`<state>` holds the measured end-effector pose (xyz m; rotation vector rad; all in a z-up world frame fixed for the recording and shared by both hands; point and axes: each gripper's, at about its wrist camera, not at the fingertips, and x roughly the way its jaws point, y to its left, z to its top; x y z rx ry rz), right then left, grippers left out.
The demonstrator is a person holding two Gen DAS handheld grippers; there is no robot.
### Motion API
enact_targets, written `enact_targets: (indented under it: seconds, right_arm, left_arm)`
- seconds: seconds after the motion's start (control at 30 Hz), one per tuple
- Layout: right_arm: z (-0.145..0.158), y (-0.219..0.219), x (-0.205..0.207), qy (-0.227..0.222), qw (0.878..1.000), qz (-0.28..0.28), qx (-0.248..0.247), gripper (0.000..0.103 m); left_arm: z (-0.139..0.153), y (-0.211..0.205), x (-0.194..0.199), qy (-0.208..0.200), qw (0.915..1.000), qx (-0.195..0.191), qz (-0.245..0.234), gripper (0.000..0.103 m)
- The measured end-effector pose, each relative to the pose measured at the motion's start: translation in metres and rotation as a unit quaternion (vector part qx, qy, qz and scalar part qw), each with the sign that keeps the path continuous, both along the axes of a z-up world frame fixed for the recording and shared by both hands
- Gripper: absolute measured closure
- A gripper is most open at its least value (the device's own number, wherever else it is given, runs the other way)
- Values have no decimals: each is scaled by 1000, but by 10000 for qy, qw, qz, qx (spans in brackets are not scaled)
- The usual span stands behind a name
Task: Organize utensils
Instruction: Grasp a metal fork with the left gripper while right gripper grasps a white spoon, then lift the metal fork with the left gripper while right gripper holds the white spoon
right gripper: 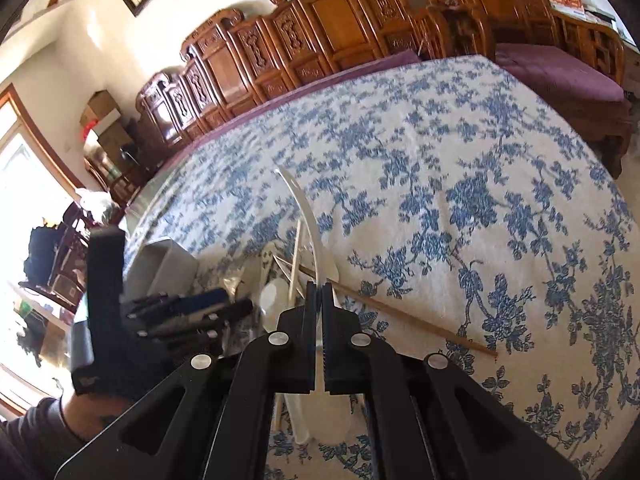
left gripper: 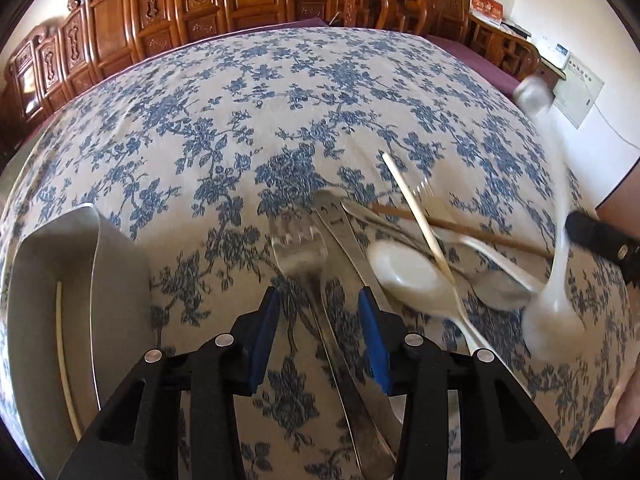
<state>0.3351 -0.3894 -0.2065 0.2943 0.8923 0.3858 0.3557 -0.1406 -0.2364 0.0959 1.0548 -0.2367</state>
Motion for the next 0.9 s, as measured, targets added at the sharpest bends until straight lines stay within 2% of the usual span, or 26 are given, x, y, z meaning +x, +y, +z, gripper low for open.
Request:
enact_targets:
  seconds: [0.03, 0.1, 0.27, 0.5, 0.73, 0.9]
  right_arm:
    - [-4, 2, 2, 67, 10000, 21, -60, 100]
    - [-12, 6, 6, 176, 9997, 50, -188, 100]
    - [-25, 11, 12, 332, 9989, 57, -332, 101]
    - [-31, 9, 15, 410, 9978, -81, -519, 98]
    - [-37, 11, 17, 507, 9969, -60, -607, 97]
    - [-28, 3, 12, 332, 9977, -121, -578, 96]
  left_arm:
    - [0, 0, 2, -4, 10000, -7, 10, 66]
    - [0, 1, 6, -49, 10000, 12, 68, 81]
    - [-1, 5, 6, -96, 9999, -59, 34, 97]
    - [8, 1, -8, -317, 9993, -46, -167, 101]
    - [25, 5, -21, -414, 9986, -274, -202, 101]
    - [39, 9, -38, -569, 9972, -405, -267, 101]
